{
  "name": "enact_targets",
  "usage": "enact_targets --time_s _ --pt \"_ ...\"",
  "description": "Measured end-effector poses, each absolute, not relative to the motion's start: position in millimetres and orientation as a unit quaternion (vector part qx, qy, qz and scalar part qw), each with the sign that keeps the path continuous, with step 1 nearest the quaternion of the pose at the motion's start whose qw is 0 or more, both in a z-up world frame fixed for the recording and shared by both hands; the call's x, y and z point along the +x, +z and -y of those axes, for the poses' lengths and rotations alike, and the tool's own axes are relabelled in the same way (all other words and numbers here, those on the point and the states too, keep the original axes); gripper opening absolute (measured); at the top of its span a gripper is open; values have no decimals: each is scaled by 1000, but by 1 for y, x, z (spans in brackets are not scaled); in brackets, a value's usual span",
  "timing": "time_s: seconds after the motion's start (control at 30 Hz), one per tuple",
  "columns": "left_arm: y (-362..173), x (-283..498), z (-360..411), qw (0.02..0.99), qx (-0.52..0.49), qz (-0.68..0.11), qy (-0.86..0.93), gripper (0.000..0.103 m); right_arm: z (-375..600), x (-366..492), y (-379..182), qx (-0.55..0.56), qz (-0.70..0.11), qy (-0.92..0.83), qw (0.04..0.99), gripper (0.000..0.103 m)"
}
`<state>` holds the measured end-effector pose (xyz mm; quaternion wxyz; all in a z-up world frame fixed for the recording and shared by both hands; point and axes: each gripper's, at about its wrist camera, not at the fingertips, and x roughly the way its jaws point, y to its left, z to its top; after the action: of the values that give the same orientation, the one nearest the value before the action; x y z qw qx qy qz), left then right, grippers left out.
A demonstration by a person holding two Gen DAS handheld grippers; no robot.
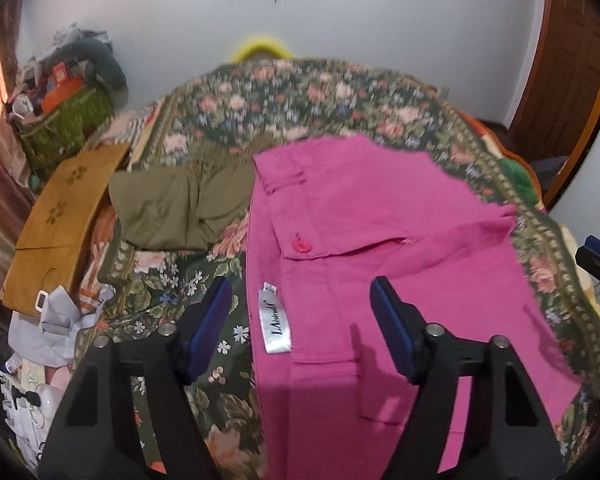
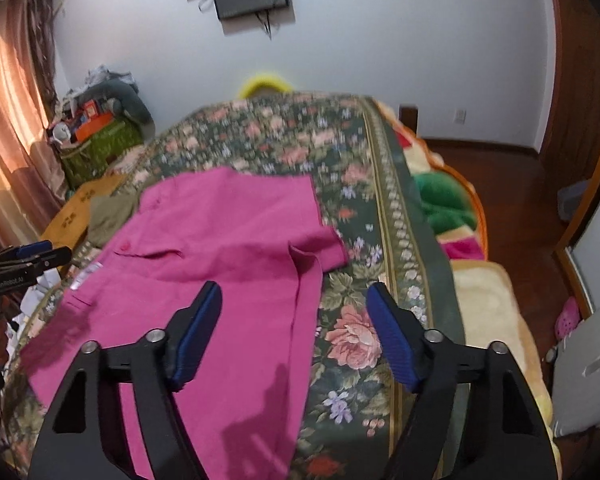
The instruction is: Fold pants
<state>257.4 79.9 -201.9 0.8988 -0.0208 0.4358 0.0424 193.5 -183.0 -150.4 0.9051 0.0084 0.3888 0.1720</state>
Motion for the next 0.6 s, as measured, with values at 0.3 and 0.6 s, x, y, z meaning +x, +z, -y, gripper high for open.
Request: enact_targets --time_s 0.3,0.6 --pt "-241 298 -105 864 -35 -502 25 52 169 232 -172 -32 -429 198 881 59" --pt "-262 330 -104 836 -38 -547 -17 51 146 268 -185 -69 -442 235 863 49"
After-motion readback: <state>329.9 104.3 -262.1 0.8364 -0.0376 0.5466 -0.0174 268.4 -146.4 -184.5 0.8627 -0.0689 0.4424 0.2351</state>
